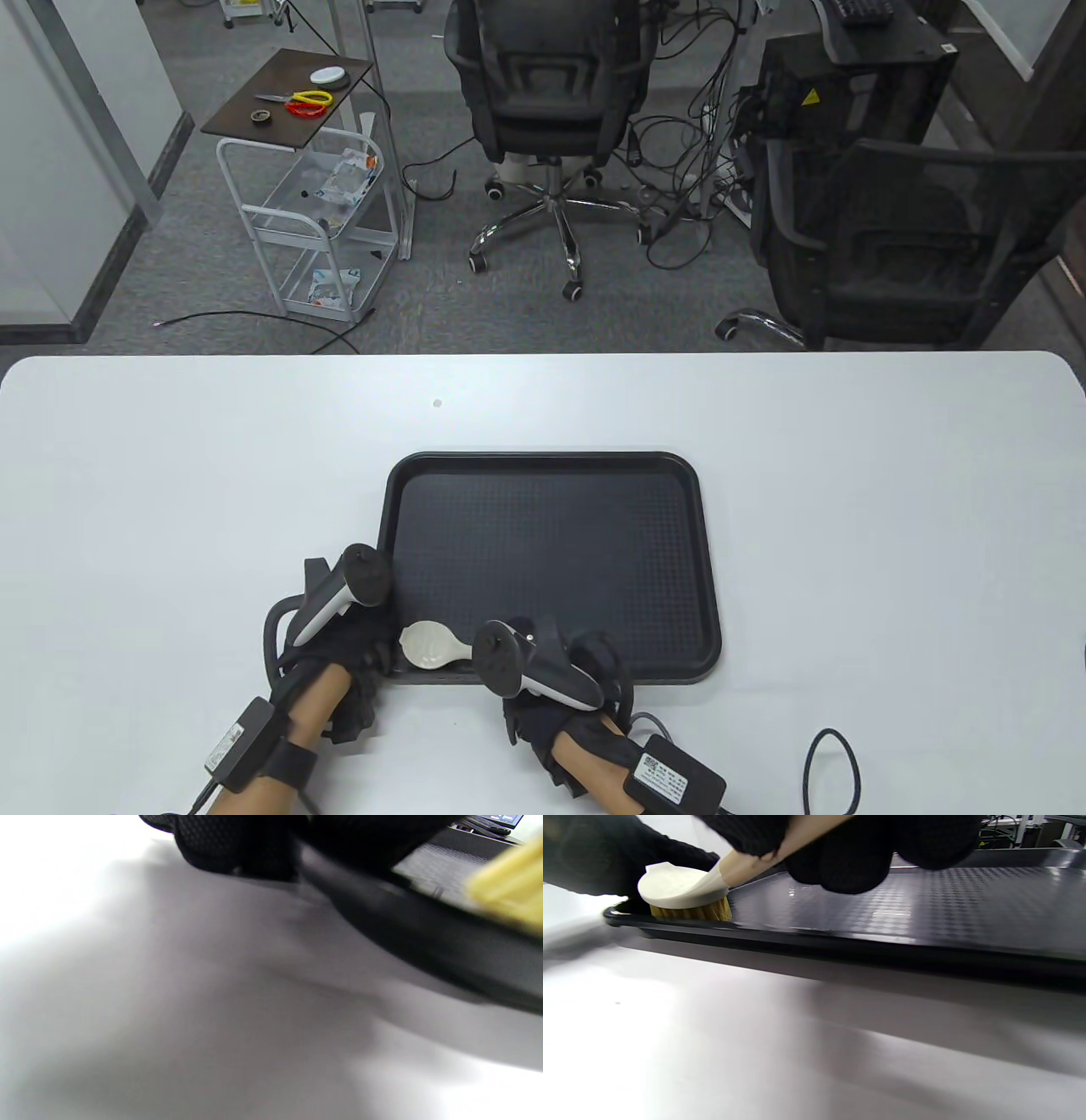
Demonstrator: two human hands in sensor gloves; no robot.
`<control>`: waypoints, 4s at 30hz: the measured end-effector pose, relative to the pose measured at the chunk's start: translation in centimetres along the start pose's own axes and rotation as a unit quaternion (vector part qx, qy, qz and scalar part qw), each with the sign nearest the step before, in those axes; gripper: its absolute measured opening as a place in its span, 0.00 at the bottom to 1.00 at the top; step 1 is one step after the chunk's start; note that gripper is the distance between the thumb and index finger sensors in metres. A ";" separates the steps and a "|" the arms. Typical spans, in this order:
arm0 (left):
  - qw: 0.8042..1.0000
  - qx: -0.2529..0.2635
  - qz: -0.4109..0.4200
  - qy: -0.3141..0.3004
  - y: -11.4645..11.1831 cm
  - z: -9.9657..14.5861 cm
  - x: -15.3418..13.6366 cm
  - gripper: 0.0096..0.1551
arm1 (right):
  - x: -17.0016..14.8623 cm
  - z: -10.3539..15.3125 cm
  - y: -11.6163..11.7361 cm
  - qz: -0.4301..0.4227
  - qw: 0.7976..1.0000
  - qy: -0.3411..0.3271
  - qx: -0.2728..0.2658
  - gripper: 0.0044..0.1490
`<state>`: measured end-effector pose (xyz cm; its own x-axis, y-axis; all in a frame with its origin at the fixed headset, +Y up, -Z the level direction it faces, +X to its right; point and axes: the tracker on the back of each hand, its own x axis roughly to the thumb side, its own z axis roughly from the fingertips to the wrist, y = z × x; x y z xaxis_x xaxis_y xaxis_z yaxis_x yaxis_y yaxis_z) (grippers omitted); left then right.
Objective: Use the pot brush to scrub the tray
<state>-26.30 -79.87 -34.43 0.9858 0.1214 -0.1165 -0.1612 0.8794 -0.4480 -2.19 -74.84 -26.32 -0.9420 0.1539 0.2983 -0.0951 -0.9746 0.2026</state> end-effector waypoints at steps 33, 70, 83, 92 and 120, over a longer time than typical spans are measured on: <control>1.000 0.001 -0.002 0.002 -0.1 0.0 0.0 0.46 | -12.5 3.2 -9.1 -0.021 0.987 0.149 -0.058 0.33; 1.000 -0.002 0.000 -0.002 0.0 -0.1 -0.1 0.46 | -10.3 -11.5 -2.5 -0.040 0.974 0.221 -0.040 0.34; 1.000 -0.002 0.000 -0.001 0.0 -0.1 -0.1 0.46 | -22.4 -5.1 -4.9 0.016 0.935 0.352 -0.037 0.33; 1.000 -0.003 0.001 -0.001 0.0 -0.1 -0.1 0.46 | -16.1 -6.3 -6.7 0.022 0.960 0.270 -0.069 0.34; 1.000 -0.002 0.000 -0.001 0.0 -0.1 -0.1 0.46 | -5.8 -9.3 -1.9 -0.009 0.988 0.147 -0.046 0.33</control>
<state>-26.37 -79.94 -34.52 0.9858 0.1228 -0.1143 -0.1616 0.8779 -0.4507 0.43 -75.40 -37.07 -0.9914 0.1306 0.0079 -0.1288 -0.9849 0.1157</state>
